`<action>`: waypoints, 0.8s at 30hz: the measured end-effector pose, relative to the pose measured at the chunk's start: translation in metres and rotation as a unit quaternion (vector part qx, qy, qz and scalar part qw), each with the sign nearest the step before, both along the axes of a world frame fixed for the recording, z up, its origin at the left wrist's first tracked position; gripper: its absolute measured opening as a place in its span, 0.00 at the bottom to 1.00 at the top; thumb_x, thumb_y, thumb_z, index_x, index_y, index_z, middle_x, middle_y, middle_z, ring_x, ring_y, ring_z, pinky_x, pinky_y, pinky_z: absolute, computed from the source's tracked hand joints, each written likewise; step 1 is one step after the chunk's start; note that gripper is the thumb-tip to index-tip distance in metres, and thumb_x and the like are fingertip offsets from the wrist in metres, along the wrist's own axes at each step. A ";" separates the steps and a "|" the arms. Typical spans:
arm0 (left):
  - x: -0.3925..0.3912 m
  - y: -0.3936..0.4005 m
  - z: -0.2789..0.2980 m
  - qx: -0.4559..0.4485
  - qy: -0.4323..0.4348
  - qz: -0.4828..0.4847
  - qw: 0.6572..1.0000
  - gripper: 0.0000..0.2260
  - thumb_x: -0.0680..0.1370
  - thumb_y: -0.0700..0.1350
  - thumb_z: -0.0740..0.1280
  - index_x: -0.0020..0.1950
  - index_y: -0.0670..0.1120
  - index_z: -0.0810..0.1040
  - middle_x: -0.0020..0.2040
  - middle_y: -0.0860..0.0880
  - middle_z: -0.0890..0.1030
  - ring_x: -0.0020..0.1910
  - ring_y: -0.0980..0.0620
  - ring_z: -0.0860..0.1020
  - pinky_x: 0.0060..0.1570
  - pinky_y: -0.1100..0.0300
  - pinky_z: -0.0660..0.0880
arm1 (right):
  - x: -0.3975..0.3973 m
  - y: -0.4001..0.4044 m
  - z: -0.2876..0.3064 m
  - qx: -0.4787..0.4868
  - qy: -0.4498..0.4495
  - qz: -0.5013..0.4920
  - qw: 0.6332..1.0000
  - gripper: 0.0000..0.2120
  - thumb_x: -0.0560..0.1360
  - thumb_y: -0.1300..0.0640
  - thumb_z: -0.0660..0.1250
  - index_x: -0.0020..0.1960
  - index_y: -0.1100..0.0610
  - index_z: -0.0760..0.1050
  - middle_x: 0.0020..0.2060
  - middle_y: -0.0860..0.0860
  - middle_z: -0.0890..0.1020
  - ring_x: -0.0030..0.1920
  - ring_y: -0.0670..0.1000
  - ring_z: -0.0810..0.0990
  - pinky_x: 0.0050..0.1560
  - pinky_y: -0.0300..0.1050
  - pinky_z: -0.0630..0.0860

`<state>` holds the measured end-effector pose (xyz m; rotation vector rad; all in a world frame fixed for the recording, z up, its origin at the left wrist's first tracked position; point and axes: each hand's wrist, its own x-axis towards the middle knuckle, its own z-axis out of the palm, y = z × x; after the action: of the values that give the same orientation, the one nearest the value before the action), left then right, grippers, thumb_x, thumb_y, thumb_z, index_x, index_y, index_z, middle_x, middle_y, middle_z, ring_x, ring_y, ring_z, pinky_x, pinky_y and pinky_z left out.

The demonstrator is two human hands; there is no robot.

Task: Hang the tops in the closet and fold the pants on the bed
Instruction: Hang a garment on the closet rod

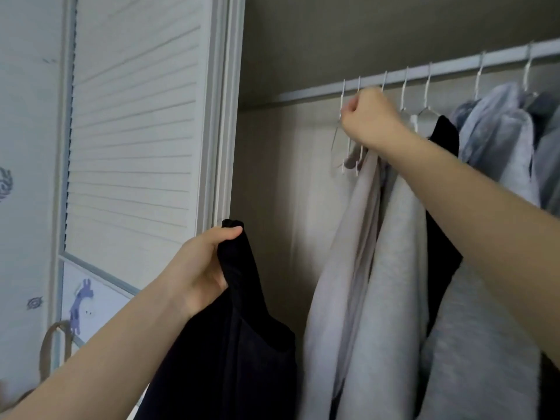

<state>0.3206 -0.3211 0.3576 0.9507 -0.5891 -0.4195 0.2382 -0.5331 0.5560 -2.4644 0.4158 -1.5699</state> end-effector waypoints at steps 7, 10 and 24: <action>0.016 -0.002 -0.008 0.023 -0.003 -0.018 1.000 0.03 0.74 0.43 0.69 0.44 0.44 0.77 0.43 0.44 0.80 0.41 0.45 0.80 0.39 0.54 0.80 | 0.050 -0.027 0.051 -0.083 0.110 -0.184 0.973 0.16 0.79 0.65 0.57 0.64 0.71 0.70 0.64 0.65 0.73 0.65 0.64 0.72 0.63 0.51 0.69; 0.020 -0.002 -0.014 0.031 -0.002 -0.015 0.999 0.04 0.74 0.42 0.69 0.47 0.44 0.75 0.44 0.44 0.79 0.40 0.45 0.80 0.39 0.55 0.80 | 0.061 -0.040 0.046 -0.060 0.164 -0.173 0.969 0.15 0.80 0.62 0.58 0.63 0.68 0.72 0.63 0.62 0.75 0.61 0.58 0.78 0.59 0.50 0.73; 0.032 0.006 -0.029 0.059 -0.011 -0.030 0.998 0.13 0.73 0.42 0.70 0.56 0.45 0.74 0.54 0.41 0.75 0.53 0.40 0.74 0.55 0.47 0.73 | 0.072 -0.069 0.038 0.143 -0.047 -0.098 0.984 0.16 0.80 0.64 0.56 0.65 0.68 0.72 0.64 0.62 0.75 0.65 0.61 0.74 0.57 0.46 0.73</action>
<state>0.3529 -0.3151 0.3285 1.0541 -0.6199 -0.5030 0.3100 -0.6019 0.5943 -2.1776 0.8285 -1.5642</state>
